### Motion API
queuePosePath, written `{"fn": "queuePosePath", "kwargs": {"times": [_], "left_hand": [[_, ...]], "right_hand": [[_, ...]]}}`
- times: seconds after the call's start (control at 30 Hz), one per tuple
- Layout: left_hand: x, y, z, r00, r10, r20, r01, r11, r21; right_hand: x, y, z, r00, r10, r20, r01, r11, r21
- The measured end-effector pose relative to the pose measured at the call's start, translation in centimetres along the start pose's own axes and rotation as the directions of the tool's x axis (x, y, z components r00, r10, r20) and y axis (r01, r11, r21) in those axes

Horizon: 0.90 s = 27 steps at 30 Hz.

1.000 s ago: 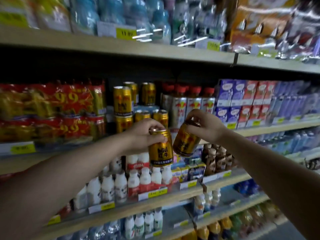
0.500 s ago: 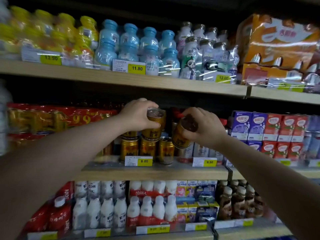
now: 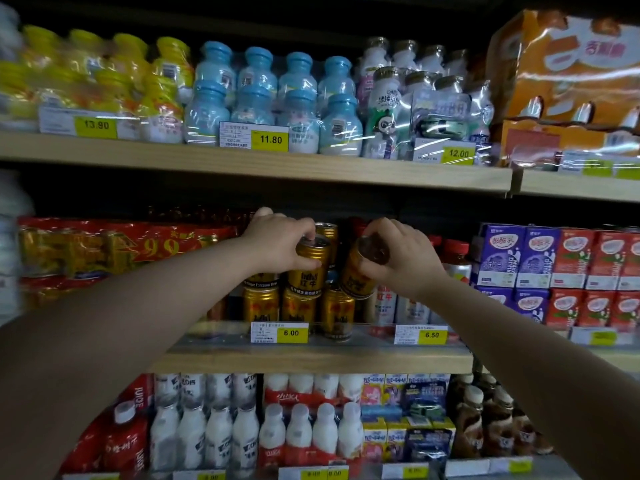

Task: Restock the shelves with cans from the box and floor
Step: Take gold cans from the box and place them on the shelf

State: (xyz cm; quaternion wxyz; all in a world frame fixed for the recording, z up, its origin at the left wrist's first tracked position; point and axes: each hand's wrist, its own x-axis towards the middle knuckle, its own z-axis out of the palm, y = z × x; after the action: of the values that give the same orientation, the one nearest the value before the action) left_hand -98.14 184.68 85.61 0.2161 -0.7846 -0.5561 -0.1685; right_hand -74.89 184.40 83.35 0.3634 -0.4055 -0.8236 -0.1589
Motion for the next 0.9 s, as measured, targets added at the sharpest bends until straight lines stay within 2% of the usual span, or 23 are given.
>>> {"fn": "queuePosePath", "kwargs": {"times": [0.23,0.37,0.5,0.6,0.77,0.9], "left_hand": [[0.6,-0.6,0.5,1.000,0.028,-0.006,-0.028,0.997,0.072],[0.3,-0.6,0.7,1.000,-0.004,-0.014,0.005,0.995,0.096],[-0.3,-0.4,0.9,0.997,-0.063,-0.045,0.063,0.998,0.004],[-0.8,-0.3,1.5,0.991,-0.083,-0.100,0.081,0.996,-0.029],[-1.9,0.3,2.8,0.974,-0.106,-0.198,0.100,0.994,-0.037],[-3.9,1.4,4.7,0.909,-0.133,-0.394,0.061,0.980,-0.189]], "right_hand": [[0.7,0.3,0.6,0.999,0.038,0.007,-0.038,0.999,-0.006],[1.7,0.3,1.1,0.998,0.050,0.029,-0.050,0.999,0.011],[2.8,0.2,2.2,0.998,0.031,0.056,-0.033,0.999,0.036],[3.3,0.1,3.2,0.993,0.066,0.102,-0.073,0.995,0.061],[3.6,0.1,4.6,0.975,0.168,0.146,-0.199,0.953,0.230],[3.1,-0.5,5.5,0.973,0.204,0.106,-0.230,0.884,0.407]]}}
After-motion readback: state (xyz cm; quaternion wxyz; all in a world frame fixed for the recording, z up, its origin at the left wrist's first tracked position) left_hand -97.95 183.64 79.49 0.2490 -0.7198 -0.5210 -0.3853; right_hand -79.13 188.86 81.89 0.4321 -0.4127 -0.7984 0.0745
